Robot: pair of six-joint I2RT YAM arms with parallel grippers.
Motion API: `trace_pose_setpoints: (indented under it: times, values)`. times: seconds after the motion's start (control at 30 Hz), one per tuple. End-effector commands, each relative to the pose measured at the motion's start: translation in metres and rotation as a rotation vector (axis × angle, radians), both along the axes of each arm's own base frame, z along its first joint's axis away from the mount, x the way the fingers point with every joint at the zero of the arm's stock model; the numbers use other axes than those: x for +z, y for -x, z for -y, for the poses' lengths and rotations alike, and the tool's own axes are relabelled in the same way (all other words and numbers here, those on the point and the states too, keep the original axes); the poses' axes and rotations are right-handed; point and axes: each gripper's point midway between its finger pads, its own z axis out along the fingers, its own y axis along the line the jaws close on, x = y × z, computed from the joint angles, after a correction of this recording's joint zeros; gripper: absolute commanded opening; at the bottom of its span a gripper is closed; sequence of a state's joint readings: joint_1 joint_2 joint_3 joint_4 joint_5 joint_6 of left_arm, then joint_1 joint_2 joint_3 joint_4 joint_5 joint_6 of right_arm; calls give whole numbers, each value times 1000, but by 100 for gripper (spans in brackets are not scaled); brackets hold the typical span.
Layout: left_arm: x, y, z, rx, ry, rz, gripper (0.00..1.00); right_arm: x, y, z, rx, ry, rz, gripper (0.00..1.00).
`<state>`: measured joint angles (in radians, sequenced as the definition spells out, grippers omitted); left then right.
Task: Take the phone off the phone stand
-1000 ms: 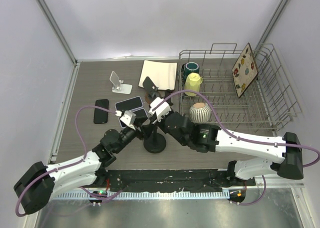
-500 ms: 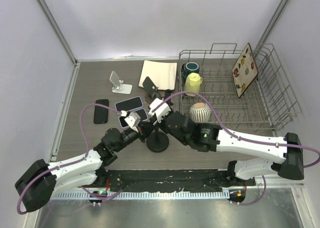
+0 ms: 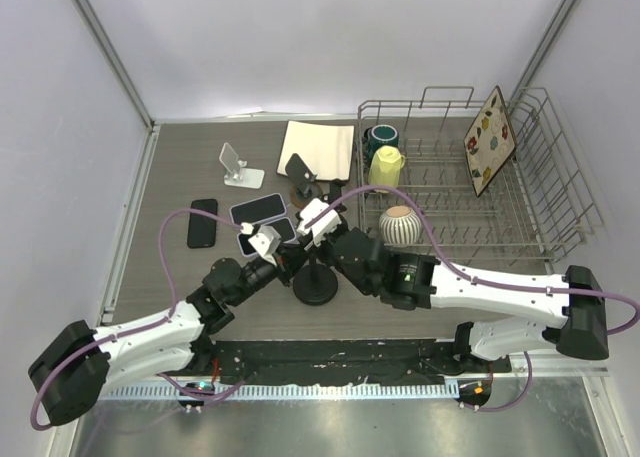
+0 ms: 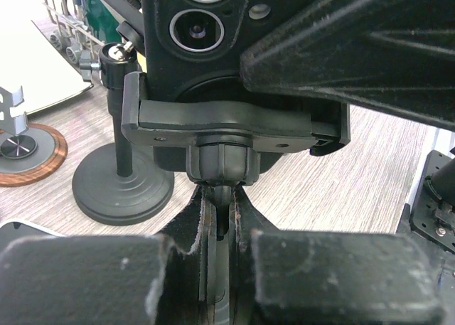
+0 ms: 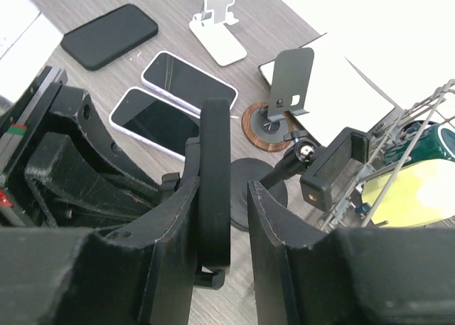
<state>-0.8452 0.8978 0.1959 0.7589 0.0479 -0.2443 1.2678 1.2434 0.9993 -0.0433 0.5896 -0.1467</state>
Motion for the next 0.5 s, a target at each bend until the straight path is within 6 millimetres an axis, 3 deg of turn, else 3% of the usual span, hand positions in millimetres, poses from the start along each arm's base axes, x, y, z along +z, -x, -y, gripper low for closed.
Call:
trace_pose_setpoints:
  times: [0.0,0.47]
  values:
    - [-8,-2,-6,32,-22,-1,0,34,-9,-6,-42,-125,83,40]
    - [-8,0,-9,35,-21,-4,0,23,-21,-21,-52,-90,95,52]
